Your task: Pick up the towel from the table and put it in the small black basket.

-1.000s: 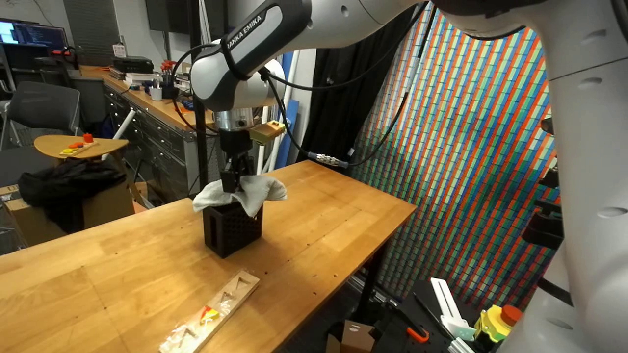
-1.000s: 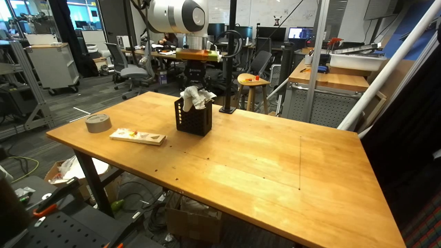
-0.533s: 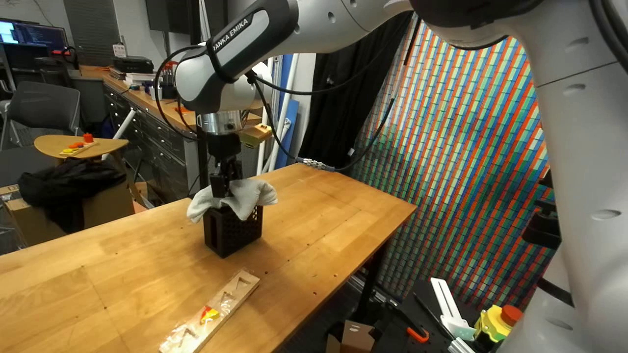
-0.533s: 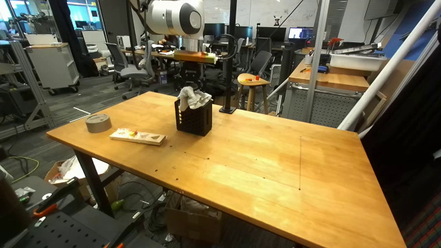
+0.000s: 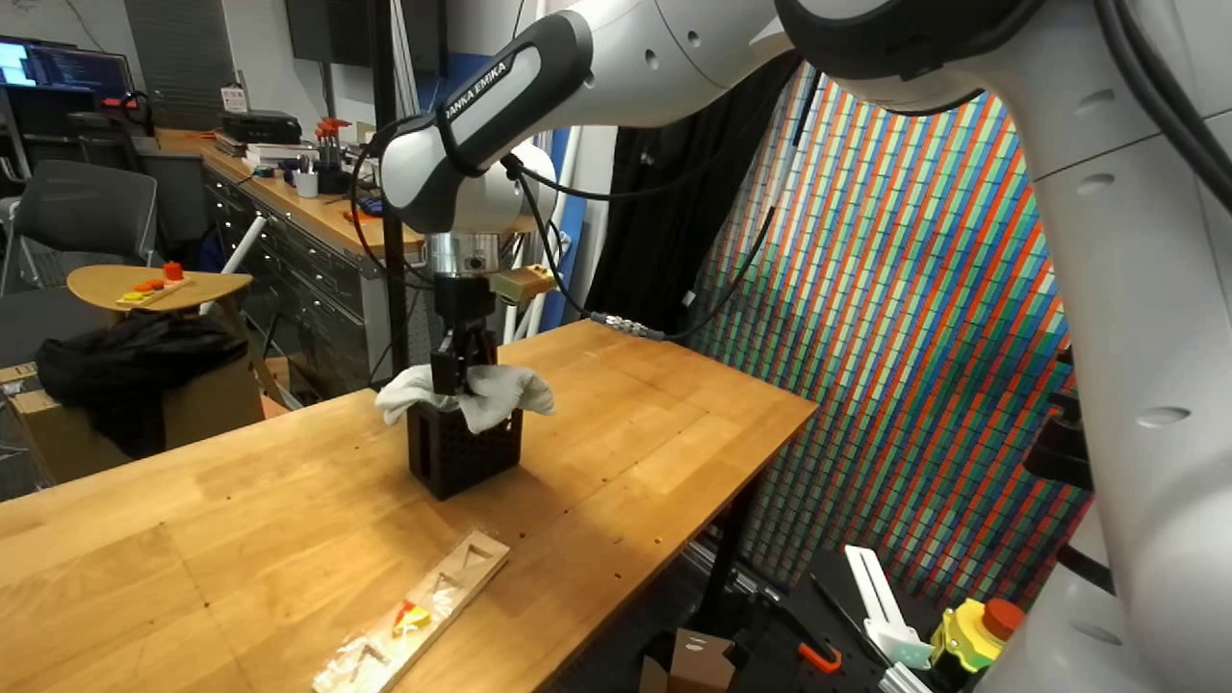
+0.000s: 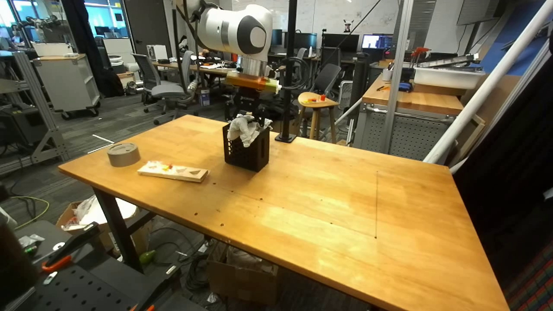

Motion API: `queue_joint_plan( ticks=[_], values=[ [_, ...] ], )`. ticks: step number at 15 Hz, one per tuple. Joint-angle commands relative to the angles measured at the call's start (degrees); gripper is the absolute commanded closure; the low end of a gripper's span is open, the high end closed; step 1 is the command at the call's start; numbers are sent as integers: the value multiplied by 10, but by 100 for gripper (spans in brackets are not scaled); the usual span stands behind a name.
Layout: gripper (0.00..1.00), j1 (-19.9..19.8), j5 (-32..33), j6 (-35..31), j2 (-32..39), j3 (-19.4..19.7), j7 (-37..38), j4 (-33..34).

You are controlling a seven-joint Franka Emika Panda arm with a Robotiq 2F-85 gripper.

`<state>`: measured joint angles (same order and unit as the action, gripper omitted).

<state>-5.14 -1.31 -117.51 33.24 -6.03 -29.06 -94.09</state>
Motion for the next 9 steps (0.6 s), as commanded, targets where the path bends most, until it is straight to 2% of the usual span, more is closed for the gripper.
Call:
queue_joint_plan(
  ticks=[1, 9],
  values=[
    [98, 2, -11, -2, 13, 5, 31, 11],
    [98, 56, 77, 49, 2, 31, 128, 39]
  ],
)
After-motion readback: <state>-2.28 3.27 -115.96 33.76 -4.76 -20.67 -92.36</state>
